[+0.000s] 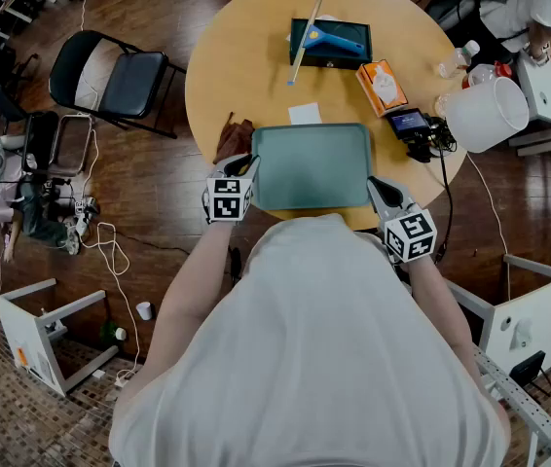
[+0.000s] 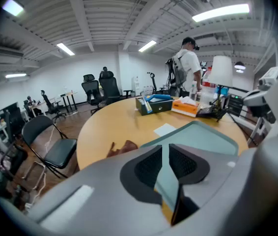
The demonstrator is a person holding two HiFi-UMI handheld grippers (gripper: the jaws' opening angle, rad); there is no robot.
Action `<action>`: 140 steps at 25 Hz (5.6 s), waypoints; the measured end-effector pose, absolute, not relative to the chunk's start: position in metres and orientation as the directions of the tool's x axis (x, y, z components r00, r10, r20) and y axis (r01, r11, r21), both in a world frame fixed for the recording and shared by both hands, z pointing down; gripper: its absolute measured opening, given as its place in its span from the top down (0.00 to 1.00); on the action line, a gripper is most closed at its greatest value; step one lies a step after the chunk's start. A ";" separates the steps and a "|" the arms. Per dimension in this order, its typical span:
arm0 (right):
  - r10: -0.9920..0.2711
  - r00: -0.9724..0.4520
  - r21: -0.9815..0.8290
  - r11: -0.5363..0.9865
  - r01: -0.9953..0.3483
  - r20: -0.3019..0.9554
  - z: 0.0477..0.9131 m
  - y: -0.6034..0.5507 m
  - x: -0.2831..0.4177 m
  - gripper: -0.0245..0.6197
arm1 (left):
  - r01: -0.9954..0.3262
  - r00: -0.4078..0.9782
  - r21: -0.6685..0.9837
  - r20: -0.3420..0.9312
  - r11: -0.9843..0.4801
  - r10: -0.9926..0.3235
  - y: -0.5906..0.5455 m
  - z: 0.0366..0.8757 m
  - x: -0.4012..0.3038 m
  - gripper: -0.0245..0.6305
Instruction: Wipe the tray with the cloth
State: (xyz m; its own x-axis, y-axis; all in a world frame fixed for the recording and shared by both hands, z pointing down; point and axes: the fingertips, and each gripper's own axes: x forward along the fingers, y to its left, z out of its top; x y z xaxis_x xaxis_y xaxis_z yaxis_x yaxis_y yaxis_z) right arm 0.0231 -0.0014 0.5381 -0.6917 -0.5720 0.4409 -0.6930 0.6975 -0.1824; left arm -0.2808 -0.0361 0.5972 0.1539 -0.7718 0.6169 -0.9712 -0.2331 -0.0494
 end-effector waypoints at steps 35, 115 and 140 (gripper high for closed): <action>-0.560 -0.703 -0.175 0.714 -0.678 0.438 0.533 -0.017 0.021 0.96 | -0.949 0.017 -0.204 0.729 -0.240 -0.684 -0.063 0.612 -0.323 0.41; -0.560 -0.669 -0.232 0.656 -0.719 0.488 0.551 -0.017 0.049 0.96 | -0.424 0.108 -0.427 0.852 -0.799 -0.513 -0.116 0.671 -0.155 0.41; -0.584 -0.651 -0.248 0.622 -0.743 0.484 0.553 -0.015 0.071 0.96 | -0.426 0.106 -0.427 0.852 -0.797 -0.513 -0.122 0.670 -0.109 0.41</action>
